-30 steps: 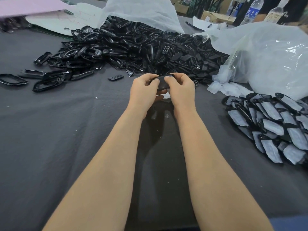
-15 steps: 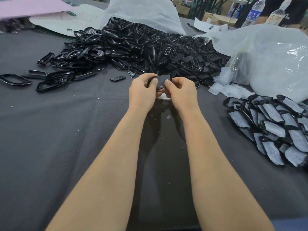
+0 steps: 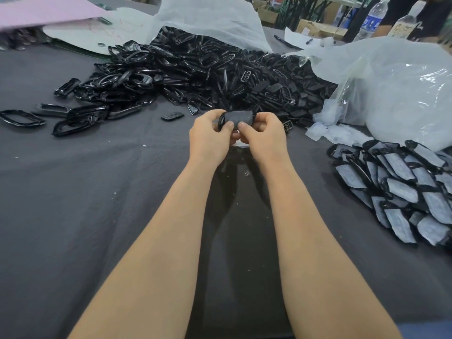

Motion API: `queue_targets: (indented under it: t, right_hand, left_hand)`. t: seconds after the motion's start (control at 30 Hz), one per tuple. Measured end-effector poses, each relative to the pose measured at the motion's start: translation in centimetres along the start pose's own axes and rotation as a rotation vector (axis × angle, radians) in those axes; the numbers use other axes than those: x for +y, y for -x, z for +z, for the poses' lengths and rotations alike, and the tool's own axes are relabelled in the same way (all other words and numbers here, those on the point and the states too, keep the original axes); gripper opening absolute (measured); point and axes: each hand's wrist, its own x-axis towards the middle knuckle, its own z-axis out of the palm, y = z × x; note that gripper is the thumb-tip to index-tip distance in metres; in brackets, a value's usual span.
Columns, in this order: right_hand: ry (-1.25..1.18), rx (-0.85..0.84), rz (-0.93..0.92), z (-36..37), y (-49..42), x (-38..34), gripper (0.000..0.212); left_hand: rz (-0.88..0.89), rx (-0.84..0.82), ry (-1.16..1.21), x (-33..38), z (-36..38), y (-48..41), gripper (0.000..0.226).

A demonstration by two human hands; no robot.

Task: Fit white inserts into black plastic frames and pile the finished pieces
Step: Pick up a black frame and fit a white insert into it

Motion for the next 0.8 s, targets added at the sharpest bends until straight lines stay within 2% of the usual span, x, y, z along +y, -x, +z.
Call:
queue_targets:
  t: [0.17, 0.4, 0.53, 0.8]
  right_hand:
    - [-0.042, 0.027, 0.014, -0.15, -0.35, 0.22, 0.010]
    - [-0.023, -0.017, 0.018, -0.12, -0.18, 0.13, 0.014]
    - [0.008, 0.002, 0.012, 0.03, -0.02, 0.08, 0.022]
    - [-0.029, 0.006, 0.025, -0.06, -0.37, 0.40, 0.014]
  left_hand:
    - [-0.028, -0.019, 0.025, -0.07, 0.08, -0.14, 0.034]
    - [-0.029, -0.005, -0.006, -0.05, -0.05, -0.07, 0.037]
    - [-0.006, -0.010, -0.024, 0.15, -0.04, 0.17, 0.032]
    - [0.044, -0.001, -0.096, 0.12, -0.03, 0.25, 0.026]
